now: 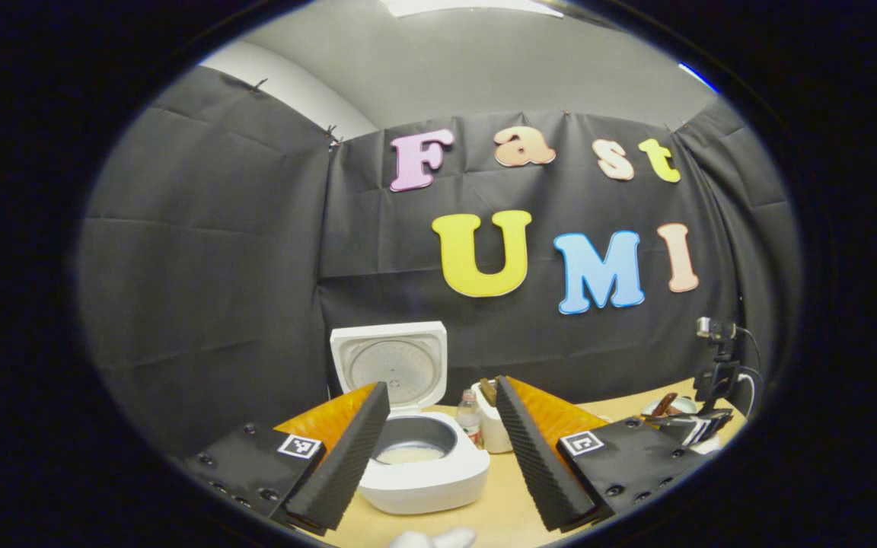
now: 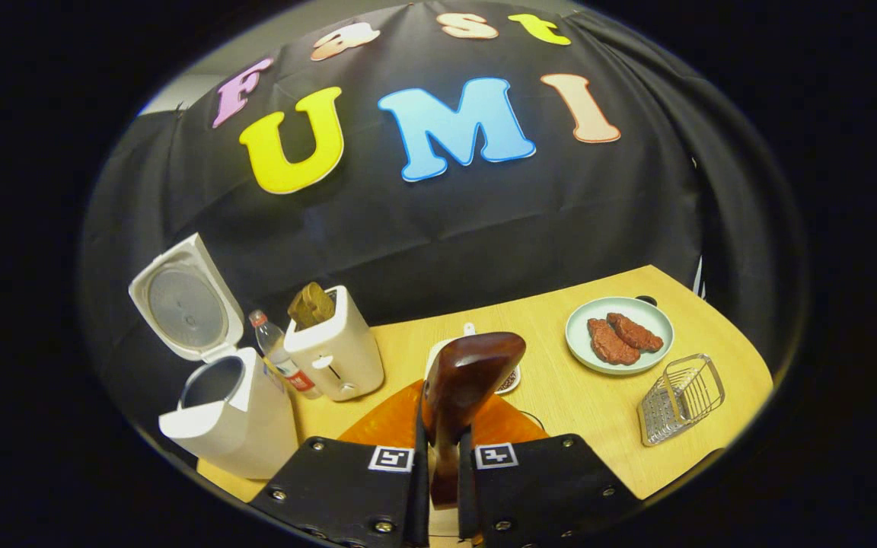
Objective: Close the left gripper, press the button to open the rice cooker; take a wooden spoon from the chopstick holder with the right hand, scoop a spoonful of rice and pour it into the rice cooker, then put the wooden spoon back into the chopstick holder.
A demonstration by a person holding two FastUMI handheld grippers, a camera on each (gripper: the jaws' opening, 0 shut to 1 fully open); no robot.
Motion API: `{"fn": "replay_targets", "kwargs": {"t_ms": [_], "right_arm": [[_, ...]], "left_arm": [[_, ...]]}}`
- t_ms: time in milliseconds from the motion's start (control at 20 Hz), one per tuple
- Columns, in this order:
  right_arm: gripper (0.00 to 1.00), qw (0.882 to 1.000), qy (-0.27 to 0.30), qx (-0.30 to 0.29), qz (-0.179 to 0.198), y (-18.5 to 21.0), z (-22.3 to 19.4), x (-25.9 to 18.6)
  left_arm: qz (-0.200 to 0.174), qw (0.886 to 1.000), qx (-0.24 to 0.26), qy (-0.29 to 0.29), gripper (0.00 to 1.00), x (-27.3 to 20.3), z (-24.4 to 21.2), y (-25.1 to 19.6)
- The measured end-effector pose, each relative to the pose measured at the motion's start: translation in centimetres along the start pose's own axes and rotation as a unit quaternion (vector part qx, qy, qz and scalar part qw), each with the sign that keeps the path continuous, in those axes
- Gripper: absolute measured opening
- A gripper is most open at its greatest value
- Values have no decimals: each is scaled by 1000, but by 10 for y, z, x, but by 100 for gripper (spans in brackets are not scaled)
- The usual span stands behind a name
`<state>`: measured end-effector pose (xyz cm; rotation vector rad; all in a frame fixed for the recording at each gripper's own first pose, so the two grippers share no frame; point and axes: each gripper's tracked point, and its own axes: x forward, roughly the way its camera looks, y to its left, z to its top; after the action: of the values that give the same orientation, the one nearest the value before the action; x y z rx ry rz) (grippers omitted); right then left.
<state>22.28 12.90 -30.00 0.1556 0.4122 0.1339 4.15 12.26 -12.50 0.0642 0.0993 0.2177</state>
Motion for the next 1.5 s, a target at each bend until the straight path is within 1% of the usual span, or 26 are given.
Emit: {"fn": "replay_targets", "kwargs": {"t_ms": [150, 200, 250, 300, 350, 450, 550, 600, 650, 700, 800, 850, 950, 1200, 1250, 1350, 1500], "right_arm": [[15, 995, 2, -91, -32, -3, -18, 8], [15, 990, 2, -131, -44, -6, -21, 9], [15, 984, -3, -169, -54, -5, -22, 10], [15, 975, -16, -213, -55, -2, -20, 12], [15, 968, -19, -244, -56, 3, -22, 13], [15, 954, -21, -294, -53, 10, -29, 17], [15, 945, -15, -323, -58, 10, -37, 21], [15, 941, -10, -333, -62, 9, -40, 22], [15, 939, -4, -339, -66, 8, -45, 24], [15, 939, 1, -339, -65, 9, -48, 24], [15, 941, 5, -332, -58, 13, -52, 27], [15, 946, 12, -319, -57, 14, -54, 26], [15, 954, 24, -295, -48, 19, -58, 27], [16, 968, 50, -244, -24, 38, -73, 29], [15, 972, 53, -228, -20, 42, -73, 29], [15, 981, 59, -185, -11, 49, -73, 30], [15, 993, 78, -92, 10, 58, -73, 30]], "left_arm": [[-2, 1000, -6, 8, 98, 0, -8, 1], [-2, 1000, -12, 13, 100, 0, -11, 2], [1, 1000, -14, 18, 99, 1, -15, 4], [6, 1000, -12, 18, 96, 2, -18, 8], [8, 1000, -13, 21, 100, 2, -20, 9], [10, 1000, -17, 23, 100, 1, -24, 10], [15, 999, -16, 25, 98, 3, -26, 14], [17, 999, -17, 26, 100, 3, -26, 16], [18, 999, -17, 28, 98, 3, -27, 16], [20, 999, -15, 28, 99, 2, -29, 18], [24, 999, -14, 30, 96, 1, -29, 22], [25, 999, -15, 32, 99, 1, -29, 22], [28, 999, -17, 36, 99, 0, -32, 23], [36, 999, -9, 34, 98, -3, -30, 28], [36, 999, -8, 34, 100, -1, -30, 30], [39, 999, -7, 34, 96, 0, -28, 35], [48, 998, -4, 34, 96, -2, -29, 43]]}}
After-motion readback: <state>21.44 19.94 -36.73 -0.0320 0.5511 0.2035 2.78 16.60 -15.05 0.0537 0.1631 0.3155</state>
